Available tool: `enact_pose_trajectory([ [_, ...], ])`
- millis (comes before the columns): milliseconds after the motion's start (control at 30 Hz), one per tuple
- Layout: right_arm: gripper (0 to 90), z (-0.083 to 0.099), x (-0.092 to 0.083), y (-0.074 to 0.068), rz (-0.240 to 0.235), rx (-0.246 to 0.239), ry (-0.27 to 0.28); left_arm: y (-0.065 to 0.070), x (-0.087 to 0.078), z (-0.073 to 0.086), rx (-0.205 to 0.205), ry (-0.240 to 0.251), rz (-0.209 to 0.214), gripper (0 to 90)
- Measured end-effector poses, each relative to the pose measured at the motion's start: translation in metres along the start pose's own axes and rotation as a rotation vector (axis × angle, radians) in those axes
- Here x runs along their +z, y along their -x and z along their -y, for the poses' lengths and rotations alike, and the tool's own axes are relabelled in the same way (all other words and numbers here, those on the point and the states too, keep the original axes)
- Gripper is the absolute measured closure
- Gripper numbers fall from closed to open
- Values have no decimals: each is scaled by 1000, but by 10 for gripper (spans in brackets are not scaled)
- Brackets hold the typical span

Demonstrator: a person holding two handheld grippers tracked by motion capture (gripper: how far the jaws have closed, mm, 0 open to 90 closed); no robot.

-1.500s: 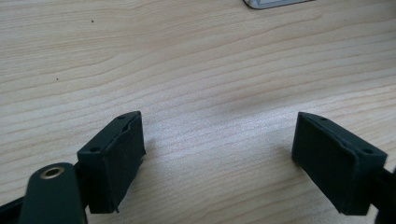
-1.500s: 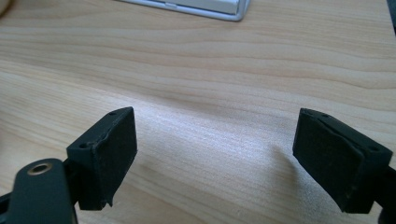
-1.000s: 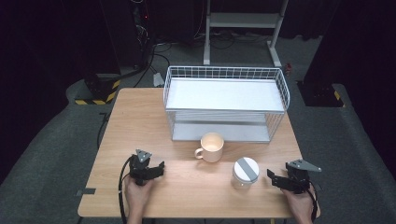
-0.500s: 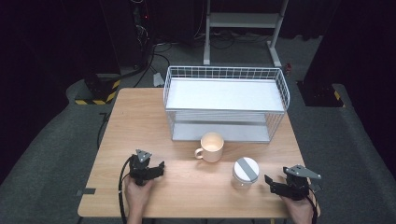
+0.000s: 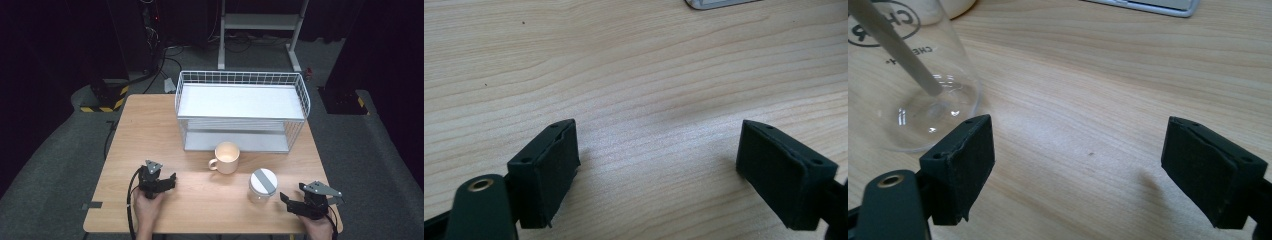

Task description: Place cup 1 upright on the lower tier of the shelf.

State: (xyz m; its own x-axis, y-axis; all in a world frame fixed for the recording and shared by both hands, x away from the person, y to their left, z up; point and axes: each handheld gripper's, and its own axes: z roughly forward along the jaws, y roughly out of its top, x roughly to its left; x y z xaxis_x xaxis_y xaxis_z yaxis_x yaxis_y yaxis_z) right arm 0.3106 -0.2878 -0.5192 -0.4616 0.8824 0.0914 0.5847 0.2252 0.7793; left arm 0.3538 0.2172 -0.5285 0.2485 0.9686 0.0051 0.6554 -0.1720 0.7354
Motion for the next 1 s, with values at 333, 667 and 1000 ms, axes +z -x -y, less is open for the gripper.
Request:
enact_pose_trajectory([
  [333,141,3,-2,-11,-36,-31,-6,0,0,0,-1,0,-1,176],
  [667,137,6,-7,-23,-79,-55,7,0,0,0,0,1,-2,178],
  [1000,113,5,-5,-37,-124,-81,20,0,0,0,-1,0,-3,179],
])
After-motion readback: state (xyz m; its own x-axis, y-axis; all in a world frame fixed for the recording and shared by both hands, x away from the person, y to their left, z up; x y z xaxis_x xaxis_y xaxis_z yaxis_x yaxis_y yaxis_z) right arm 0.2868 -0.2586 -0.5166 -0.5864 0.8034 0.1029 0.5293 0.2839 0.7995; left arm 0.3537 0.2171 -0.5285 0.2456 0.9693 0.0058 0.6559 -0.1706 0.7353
